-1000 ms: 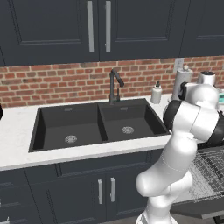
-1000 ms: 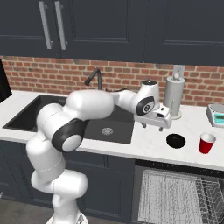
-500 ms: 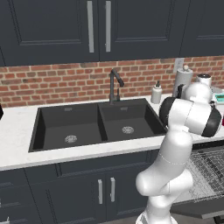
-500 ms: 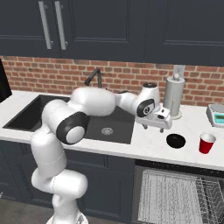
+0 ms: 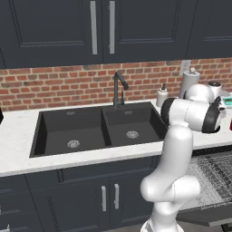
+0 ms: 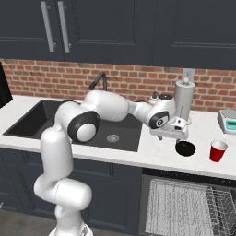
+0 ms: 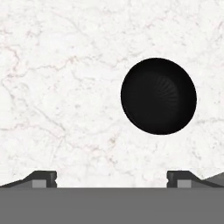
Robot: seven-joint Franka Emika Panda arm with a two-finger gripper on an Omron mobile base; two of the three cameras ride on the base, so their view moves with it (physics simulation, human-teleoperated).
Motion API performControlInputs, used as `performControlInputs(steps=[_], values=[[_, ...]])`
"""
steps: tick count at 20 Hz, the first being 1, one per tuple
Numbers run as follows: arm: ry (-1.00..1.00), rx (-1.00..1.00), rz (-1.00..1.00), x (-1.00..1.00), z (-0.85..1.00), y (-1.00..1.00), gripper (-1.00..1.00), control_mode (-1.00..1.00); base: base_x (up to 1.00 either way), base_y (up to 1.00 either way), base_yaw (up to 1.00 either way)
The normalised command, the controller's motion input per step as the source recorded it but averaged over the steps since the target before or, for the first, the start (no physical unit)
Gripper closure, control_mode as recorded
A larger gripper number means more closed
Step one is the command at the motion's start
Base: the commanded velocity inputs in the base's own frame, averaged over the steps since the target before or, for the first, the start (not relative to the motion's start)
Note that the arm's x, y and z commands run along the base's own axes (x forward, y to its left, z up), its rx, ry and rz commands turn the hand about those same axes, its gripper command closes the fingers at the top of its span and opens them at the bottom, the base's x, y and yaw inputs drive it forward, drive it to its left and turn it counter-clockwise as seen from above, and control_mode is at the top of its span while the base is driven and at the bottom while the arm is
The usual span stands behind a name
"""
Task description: Pick up the cup and bowl from the counter, place them in the dishwasher, and close the dishwasher door.
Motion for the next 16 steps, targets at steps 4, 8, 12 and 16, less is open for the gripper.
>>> performControlInputs(steps=[4, 8, 12, 16], values=[[0.01, 0.0, 0.01, 0.02, -0.16, -0.12, -1.0, -1.0, 0.0, 0.0, 0.0], [0.01, 0.0, 0.02, 0.11, -0.1, -0.1, -1.0, -1.0, 0.0, 0.0, 0.0], [0.0, 0.0, 0.01, 0.16, -0.12, -0.13, -1.0, -1.0, 0.0, 0.0, 0.0], [0.0, -0.01, 0.02, 0.19, -0.11, -0.09, -1.0, -1.0, 0.0, 0.0, 0.0]])
